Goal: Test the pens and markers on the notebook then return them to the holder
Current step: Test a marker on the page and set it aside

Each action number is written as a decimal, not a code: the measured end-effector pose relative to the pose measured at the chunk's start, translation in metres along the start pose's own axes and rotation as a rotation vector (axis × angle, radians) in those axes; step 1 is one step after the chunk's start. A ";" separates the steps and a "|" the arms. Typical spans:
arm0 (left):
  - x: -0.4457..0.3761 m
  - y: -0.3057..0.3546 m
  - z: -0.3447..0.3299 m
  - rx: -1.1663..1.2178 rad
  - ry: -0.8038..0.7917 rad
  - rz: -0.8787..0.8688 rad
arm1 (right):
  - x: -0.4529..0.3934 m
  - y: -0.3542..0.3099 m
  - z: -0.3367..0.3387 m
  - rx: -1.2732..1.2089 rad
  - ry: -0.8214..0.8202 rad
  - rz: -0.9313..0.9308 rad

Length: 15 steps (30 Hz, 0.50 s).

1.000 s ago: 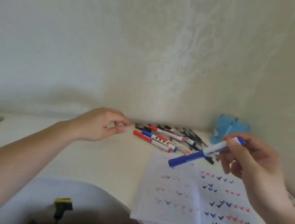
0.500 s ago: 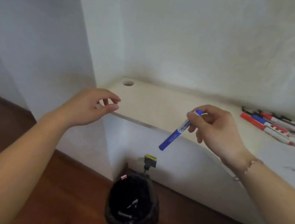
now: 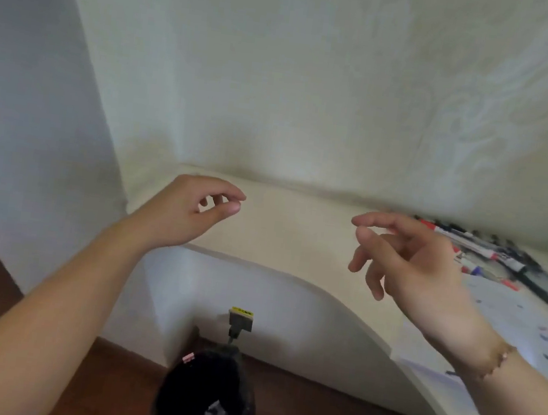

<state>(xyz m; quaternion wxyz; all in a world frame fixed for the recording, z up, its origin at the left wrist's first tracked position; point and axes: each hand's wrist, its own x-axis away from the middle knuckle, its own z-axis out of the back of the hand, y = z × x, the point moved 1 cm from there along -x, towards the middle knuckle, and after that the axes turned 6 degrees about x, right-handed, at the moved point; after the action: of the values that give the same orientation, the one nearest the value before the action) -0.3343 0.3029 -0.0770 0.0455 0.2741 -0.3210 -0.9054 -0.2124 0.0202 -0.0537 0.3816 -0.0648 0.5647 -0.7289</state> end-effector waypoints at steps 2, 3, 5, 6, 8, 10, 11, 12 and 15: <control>-0.025 0.012 -0.032 0.010 -0.067 -0.032 | 0.008 0.000 0.035 -0.048 0.110 0.011; -0.038 0.016 -0.048 -0.001 -0.114 -0.047 | 0.013 0.000 0.053 -0.064 0.164 0.015; -0.065 0.026 -0.083 -0.035 -0.195 -0.086 | 0.022 0.006 0.090 -0.071 0.278 0.007; -0.078 0.032 -0.099 -0.050 -0.221 -0.109 | 0.026 0.011 0.108 -0.067 0.336 -0.009; -0.103 0.043 -0.134 -0.071 -0.252 -0.167 | 0.034 0.026 0.140 -0.053 0.427 -0.068; -0.126 0.054 -0.169 -0.148 -0.276 -0.257 | 0.041 0.041 0.166 -0.027 0.495 -0.144; -0.137 0.059 -0.187 -0.197 -0.291 -0.302 | 0.043 0.049 0.176 -0.007 0.519 -0.179; -0.146 0.063 -0.203 -0.235 -0.302 -0.340 | 0.046 0.057 0.185 0.013 0.540 -0.211; -0.166 0.074 -0.246 -0.305 -0.323 -0.402 | 0.055 0.083 0.203 0.050 0.572 -0.268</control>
<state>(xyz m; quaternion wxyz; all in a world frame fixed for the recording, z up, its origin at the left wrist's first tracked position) -0.0718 0.1502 -0.1125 -0.1455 0.1746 -0.1239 -0.9659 -0.1047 -0.1774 -0.0730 0.1093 0.0786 0.6174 -0.7750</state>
